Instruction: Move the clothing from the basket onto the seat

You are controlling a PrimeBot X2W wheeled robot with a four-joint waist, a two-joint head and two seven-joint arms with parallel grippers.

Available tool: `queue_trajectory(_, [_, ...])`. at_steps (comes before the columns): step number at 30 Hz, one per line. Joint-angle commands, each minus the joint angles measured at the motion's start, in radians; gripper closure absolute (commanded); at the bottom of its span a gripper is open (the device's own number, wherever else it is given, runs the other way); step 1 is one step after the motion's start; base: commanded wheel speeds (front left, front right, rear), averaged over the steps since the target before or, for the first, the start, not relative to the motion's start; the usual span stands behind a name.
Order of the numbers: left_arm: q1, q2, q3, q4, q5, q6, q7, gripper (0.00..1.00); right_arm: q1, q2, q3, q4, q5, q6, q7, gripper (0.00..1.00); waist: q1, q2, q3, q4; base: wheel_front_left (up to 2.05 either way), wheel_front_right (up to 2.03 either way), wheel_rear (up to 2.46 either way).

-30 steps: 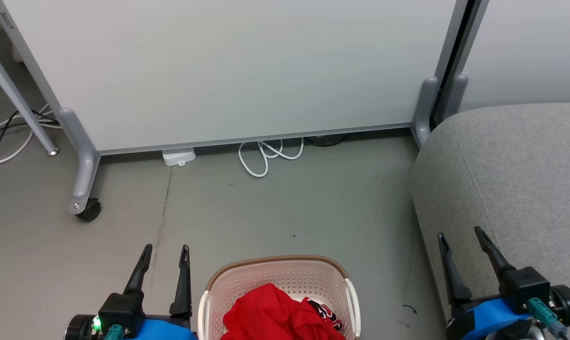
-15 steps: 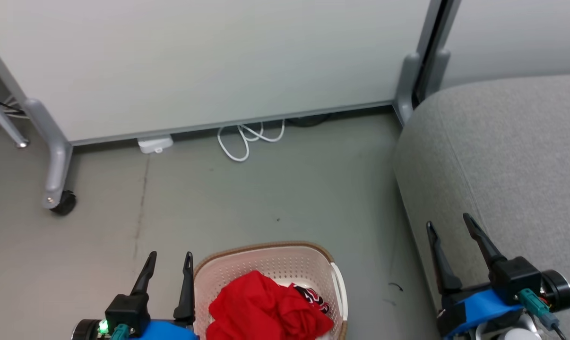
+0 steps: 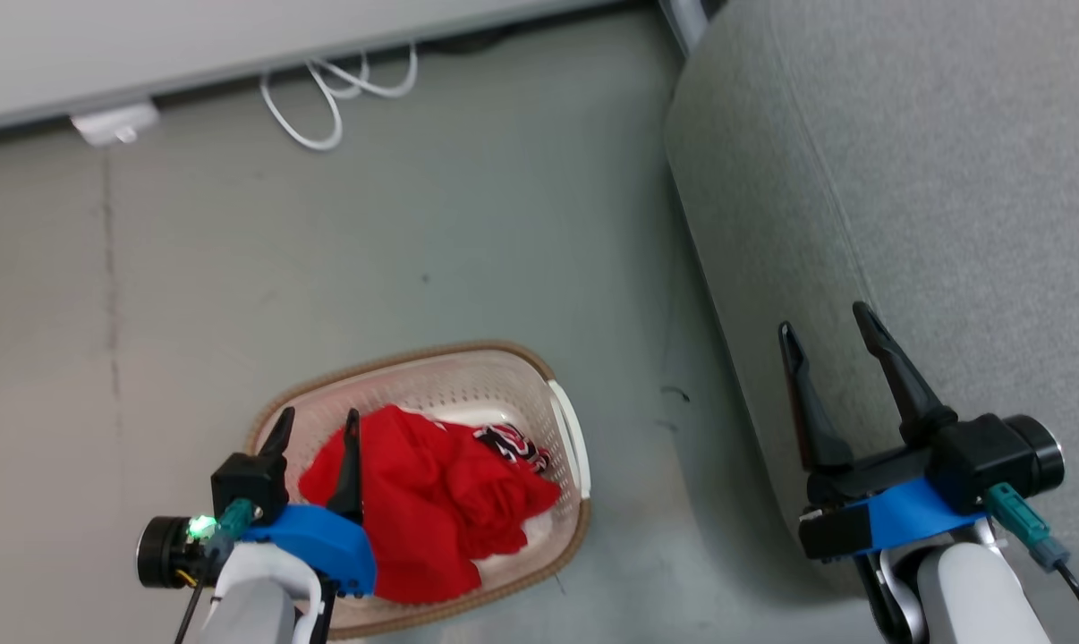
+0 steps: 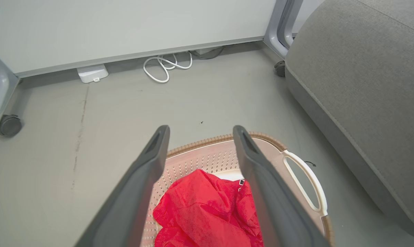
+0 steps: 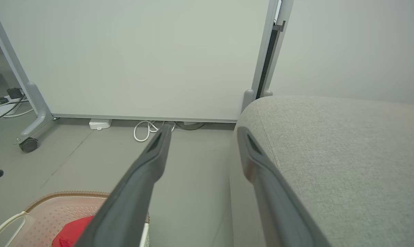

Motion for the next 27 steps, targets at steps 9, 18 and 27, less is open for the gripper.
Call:
queue_trajectory(9, [-0.215,0.020,0.002,0.245,-0.014,-0.006,0.028,0.00,-0.089,-0.002,0.012,-0.029,0.035,0.000,-0.023,0.00,0.0000,0.0000,0.310,-0.101,0.00,0.00,0.00])
queue_trajectory(18, [-0.332,0.032,-0.009,0.397,-0.010,0.017,0.064,0.00,-0.121,-0.002,0.027,-0.047,0.060,0.000,-0.026,0.00,0.0000,0.0000,0.404,-0.111,0.00,0.00,0.00])
queue_trajectory(27, [-0.426,0.053,-0.021,0.513,-0.005,0.060,0.071,0.00,-0.133,-0.002,0.037,-0.075,0.082,0.000,-0.026,0.00,0.0000,0.0000,0.468,-0.117,0.00,0.00,0.00])
